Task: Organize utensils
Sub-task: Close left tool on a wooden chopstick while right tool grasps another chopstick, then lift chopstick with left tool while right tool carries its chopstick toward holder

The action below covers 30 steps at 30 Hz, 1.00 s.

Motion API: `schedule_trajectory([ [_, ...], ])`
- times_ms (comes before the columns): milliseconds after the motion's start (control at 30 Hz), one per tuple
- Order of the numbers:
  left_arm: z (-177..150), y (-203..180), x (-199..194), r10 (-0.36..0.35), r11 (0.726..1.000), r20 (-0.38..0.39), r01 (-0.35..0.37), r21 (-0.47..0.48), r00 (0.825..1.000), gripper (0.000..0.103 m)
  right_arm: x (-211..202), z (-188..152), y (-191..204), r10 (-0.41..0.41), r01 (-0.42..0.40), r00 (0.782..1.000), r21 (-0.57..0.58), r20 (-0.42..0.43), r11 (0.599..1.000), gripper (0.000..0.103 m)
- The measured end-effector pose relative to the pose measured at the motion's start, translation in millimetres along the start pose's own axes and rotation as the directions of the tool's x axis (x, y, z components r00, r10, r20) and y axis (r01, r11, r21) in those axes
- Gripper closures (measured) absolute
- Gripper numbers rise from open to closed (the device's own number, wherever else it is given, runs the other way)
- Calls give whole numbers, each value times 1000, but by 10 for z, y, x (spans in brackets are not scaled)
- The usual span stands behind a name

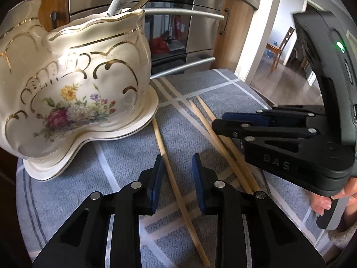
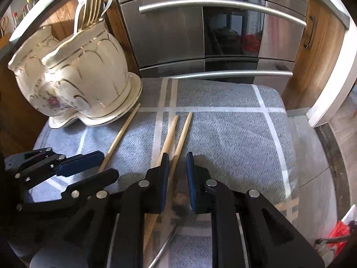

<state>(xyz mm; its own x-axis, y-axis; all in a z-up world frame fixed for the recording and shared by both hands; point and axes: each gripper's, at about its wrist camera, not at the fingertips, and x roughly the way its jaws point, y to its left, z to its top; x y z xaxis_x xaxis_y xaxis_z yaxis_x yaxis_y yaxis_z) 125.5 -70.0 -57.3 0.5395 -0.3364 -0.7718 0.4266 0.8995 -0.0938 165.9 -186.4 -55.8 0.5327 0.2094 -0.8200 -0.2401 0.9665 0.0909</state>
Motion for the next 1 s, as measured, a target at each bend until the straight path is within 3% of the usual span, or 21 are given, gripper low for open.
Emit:
schedule_trajectory([
  [167, 16, -17, 16, 0, 1000, -3, 0, 21, 1000, 75, 53, 75, -20, 9, -8, 1000, 36, -23, 999, 88],
  [233, 24, -15, 24, -5, 1000, -4, 5, 23, 1000, 82, 51, 61, -32, -4, 4, 1000, 34, -15, 999, 93],
  [267, 27, -10, 29, -10, 1000, -7, 10, 25, 1000, 96, 63, 58, -55, 0, 1, 1000, 39, -12, 999, 94],
  [433, 31, 0, 34, -44, 999, -9, 44, 32, 999, 97, 52, 18, -182, 102, -103, 995, 134, 18, 986, 97],
  [733, -14, 29, -189, -98, 995, 38, 97, 34, 994, 98, -300, 50, -302, 182, -211, 969, 180, 164, 961, 97],
  [1000, -48, 23, -700, -148, 988, 159, 140, 61, 976, 98, -796, 21, -302, 200, -261, 920, 146, 337, 954, 97],
])
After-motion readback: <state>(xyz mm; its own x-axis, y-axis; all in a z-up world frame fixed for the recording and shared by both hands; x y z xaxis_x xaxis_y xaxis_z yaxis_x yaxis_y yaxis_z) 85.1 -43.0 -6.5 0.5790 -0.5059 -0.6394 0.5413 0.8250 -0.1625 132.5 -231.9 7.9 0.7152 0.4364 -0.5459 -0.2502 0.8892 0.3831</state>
